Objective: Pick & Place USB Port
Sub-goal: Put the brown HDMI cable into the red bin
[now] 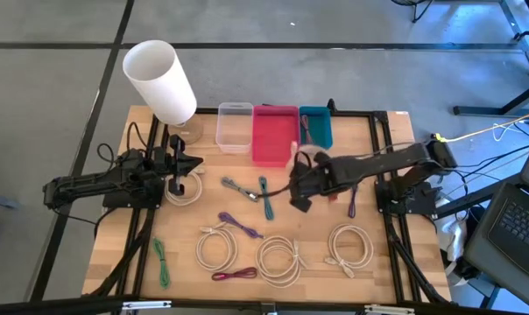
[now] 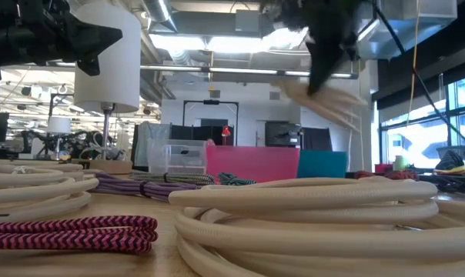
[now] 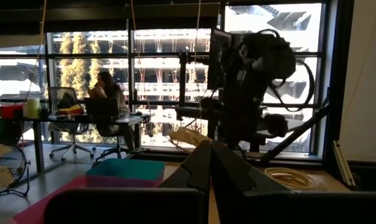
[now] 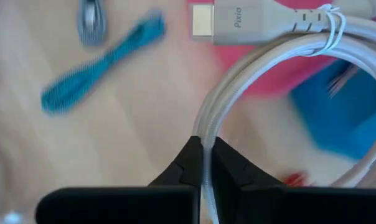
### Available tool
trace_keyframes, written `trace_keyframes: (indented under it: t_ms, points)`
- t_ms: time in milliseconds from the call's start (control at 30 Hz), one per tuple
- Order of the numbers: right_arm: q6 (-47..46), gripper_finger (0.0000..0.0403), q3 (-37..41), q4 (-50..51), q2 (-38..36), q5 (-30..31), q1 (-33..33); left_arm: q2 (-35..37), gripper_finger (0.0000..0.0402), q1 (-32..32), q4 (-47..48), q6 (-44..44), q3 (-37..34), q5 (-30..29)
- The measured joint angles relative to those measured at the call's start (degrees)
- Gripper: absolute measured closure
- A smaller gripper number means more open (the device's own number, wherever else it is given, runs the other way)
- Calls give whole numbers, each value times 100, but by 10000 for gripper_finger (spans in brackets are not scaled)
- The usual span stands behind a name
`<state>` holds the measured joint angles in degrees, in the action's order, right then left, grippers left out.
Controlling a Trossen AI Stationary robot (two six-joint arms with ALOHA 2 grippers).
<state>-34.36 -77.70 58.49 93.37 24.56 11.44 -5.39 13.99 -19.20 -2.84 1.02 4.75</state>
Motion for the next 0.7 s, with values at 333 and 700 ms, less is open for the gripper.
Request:
trace_keyframes:
  t_ms: [333,700]
  points:
    - [2185,390,-1086,-665,-32,2,-993,1,398,0,-6,-1,0,1]
    - [3102,390,-1123,-1715,428,-1666,-2468,-1,397,-1,-26,-1,0,1]
